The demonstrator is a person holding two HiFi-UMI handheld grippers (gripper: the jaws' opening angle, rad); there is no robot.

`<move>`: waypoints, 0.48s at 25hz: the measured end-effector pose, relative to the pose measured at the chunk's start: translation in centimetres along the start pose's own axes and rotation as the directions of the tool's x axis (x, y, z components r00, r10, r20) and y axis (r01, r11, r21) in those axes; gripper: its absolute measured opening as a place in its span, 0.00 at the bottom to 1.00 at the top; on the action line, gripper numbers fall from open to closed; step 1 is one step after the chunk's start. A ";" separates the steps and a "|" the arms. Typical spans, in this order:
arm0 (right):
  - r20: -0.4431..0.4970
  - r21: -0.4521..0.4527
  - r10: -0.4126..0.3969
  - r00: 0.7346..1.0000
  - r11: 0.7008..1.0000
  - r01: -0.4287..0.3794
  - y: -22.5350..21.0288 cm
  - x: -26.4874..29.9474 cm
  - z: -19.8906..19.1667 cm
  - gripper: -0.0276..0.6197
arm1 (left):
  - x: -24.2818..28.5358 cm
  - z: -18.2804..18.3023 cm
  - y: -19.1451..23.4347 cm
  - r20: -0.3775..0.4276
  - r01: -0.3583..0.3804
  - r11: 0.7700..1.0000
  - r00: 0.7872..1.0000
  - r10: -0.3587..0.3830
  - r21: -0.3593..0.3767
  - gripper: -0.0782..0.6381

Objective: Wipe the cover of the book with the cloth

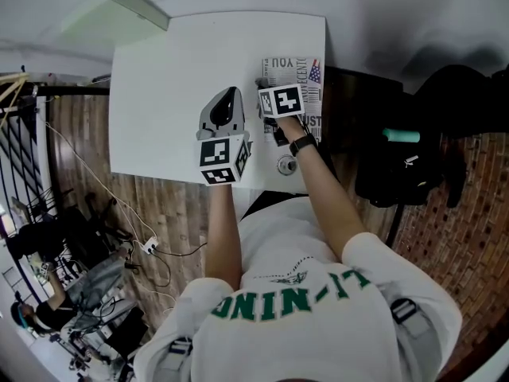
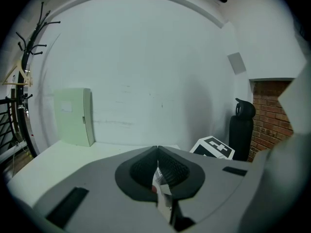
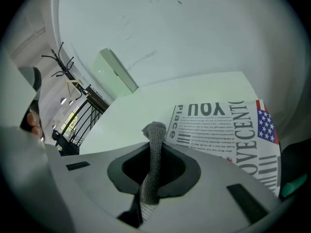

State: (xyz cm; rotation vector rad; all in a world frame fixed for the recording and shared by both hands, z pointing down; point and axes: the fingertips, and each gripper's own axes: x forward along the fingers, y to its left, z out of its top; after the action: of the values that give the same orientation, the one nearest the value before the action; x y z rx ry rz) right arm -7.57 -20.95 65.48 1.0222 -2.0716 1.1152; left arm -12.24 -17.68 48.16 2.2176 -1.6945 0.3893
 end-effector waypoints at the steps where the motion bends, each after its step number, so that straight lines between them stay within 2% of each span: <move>1: -0.003 -0.004 -0.010 1.000 1.000 0.010 -0.2 -0.1 -0.1 0.11 | 0.0 -0.1 -0.1 -0.002 0.004 1.000 1.000 -0.004 0.003 0.13; 6: -0.002 0.035 -0.075 0.997 0.997 0.075 -3.5 -2.3 -0.9 0.11 | 0.7 -0.1 -0.8 -0.002 0.029 1.000 1.000 -0.029 -0.006 0.13; 12: 0.048 0.103 -0.213 0.976 0.973 0.207 -11.3 -7.4 -1.9 0.10 | 2.2 -0.3 -3.1 0.002 0.082 0.996 0.997 -0.082 -0.016 0.13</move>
State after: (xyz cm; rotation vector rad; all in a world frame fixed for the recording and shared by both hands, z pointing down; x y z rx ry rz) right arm 6.06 -20.78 65.64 1.3029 -1.9159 1.0978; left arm -8.67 -18.77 49.04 2.2678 -1.5954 0.3531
